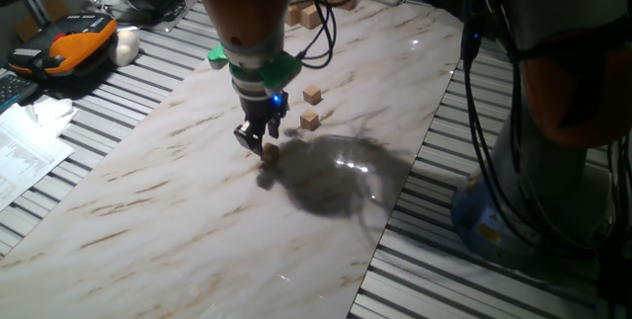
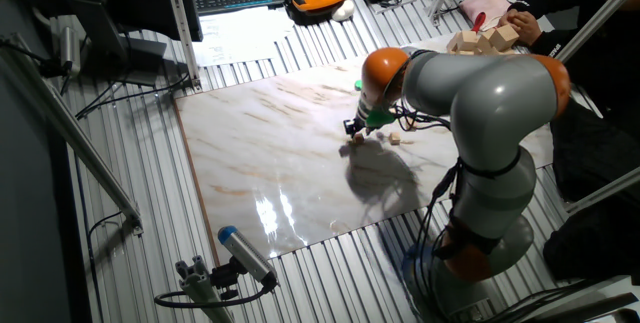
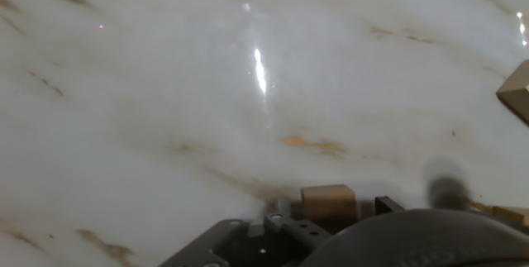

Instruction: Stack the blocks into a pyramid shape

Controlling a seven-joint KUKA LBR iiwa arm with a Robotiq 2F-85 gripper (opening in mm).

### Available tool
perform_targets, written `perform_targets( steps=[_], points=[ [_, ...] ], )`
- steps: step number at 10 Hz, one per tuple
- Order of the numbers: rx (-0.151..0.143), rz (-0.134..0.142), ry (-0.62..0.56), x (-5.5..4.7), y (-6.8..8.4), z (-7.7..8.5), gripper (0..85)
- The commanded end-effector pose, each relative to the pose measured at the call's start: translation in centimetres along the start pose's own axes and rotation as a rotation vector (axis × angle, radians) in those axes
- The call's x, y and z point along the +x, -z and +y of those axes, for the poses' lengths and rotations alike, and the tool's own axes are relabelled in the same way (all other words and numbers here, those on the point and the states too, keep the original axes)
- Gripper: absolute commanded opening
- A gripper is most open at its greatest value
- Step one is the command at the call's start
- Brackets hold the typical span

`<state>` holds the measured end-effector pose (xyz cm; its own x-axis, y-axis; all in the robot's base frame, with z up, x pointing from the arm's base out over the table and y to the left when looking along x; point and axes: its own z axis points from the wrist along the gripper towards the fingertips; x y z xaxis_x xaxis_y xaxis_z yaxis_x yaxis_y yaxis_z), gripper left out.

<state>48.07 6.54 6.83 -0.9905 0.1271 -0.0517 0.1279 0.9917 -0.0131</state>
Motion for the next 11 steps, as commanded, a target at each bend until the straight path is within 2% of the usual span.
perform_targets(
  steps=[1, 2, 3, 4, 7, 11],
  points=[
    [-0.014, 0.005, -0.013, 0.0, 0.4, -0.5, 51.0],
    [-0.044, 0.02, -0.028, 0.2, 0.5, -1.2, 51.0],
    [-0.058, 0.038, -0.055, 0.3, 0.4, -2.2, 51.0],
    [-0.039, 0.042, -0.084, 0.4, 0.5, -2.8, 51.0],
    [-0.012, 0.024, -0.145, 1.1, 0.7, -4.3, 51.0],
    [-0.001, -0.002, -0.146, 2.0, -1.1, -8.4, 51.0]
  ],
)
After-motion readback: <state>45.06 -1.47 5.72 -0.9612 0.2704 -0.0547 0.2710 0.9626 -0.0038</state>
